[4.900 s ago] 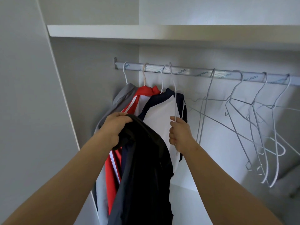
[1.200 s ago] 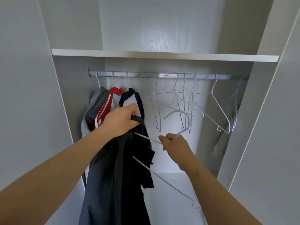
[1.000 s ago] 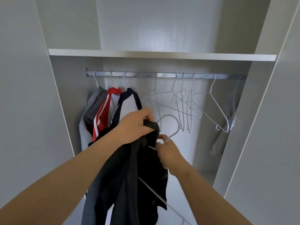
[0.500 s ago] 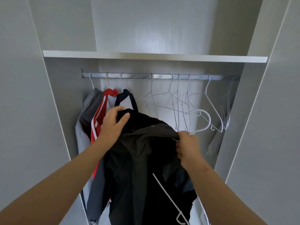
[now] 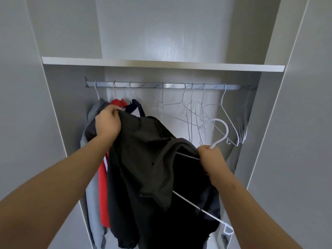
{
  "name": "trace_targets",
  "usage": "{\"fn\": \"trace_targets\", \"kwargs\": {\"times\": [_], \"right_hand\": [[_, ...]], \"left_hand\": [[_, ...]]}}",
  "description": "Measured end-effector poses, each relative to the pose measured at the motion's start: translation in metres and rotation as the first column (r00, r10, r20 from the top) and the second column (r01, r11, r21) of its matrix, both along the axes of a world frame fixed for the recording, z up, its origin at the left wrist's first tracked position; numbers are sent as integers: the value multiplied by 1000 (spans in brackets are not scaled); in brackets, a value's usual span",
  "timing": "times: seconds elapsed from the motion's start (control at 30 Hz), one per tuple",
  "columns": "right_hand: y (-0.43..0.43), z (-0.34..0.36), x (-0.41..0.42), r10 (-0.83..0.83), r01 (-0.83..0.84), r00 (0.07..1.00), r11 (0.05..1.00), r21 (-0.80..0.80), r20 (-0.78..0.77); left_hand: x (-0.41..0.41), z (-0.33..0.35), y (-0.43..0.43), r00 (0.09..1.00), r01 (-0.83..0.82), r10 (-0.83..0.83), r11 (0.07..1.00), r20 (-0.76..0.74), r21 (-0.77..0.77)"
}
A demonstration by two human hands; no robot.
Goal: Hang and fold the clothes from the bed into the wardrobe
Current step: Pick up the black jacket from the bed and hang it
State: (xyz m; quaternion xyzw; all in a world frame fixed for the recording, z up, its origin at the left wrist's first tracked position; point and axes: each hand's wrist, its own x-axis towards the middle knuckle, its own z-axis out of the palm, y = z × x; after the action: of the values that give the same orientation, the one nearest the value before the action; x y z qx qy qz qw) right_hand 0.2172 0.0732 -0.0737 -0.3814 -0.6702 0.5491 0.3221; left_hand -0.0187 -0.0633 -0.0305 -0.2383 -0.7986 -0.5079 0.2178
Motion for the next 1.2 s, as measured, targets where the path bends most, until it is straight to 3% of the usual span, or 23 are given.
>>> {"fn": "trace_targets", "kwargs": {"times": [0.13,0.23,0.3,0.33,0.37,0.4,0.47,0.6,0.73,0.83,0.9,1.0,1.13,1.2], "right_hand": [[0,0,4,-37,36,999,999,-32,-9],[-2,-4,2,-46,46,999,999,13,-1],[-4,-8,-3,-33,33,999,999,37,9],[-6,-9,-6,-31,30,999,999,44,13],[-7,-11,-8,-28,28,1000,998,49,11],[-7,-12,-10,-26,26,1000,998,51,1],[-9,-14,-13,-19,20,1000,999,49,-22],[-10,-4,-15,-13,27,996,988,154,-91],[-12,9,-13,-41,136,970,907,399,-238],[-17,-1,-7,-128,361,891,779,512,-435],[-18,-13,-4,-187,446,863,718,534,-470],[-18,-31,-4,-138,302,921,844,444,-364],[-12,-52,-6,-159,223,970,883,413,-183],[-10,-57,-10,-89,96,995,928,360,-36]], "left_hand": [[3,3,7,997,72,-58,896,46,-437],[33,-5,14,920,350,-392,820,0,-453],[59,-14,17,764,597,-622,580,172,-554],[70,-21,18,703,640,-667,443,246,-627],[78,-28,19,681,618,-686,348,258,-705],[82,-35,21,689,554,-692,311,217,-772],[87,-42,23,728,410,-684,375,50,-831],[86,-38,22,749,319,-632,607,-199,-728],[79,-24,20,813,298,-521,755,-260,-584],[70,-11,16,870,254,-412,845,-269,-471],[66,-1,13,888,247,-365,892,-279,-379],[62,20,6,907,227,-299,940,-297,-254],[57,45,-4,907,234,-284,954,-311,-188],[57,53,-9,904,269,-304,951,-301,-153]]}}
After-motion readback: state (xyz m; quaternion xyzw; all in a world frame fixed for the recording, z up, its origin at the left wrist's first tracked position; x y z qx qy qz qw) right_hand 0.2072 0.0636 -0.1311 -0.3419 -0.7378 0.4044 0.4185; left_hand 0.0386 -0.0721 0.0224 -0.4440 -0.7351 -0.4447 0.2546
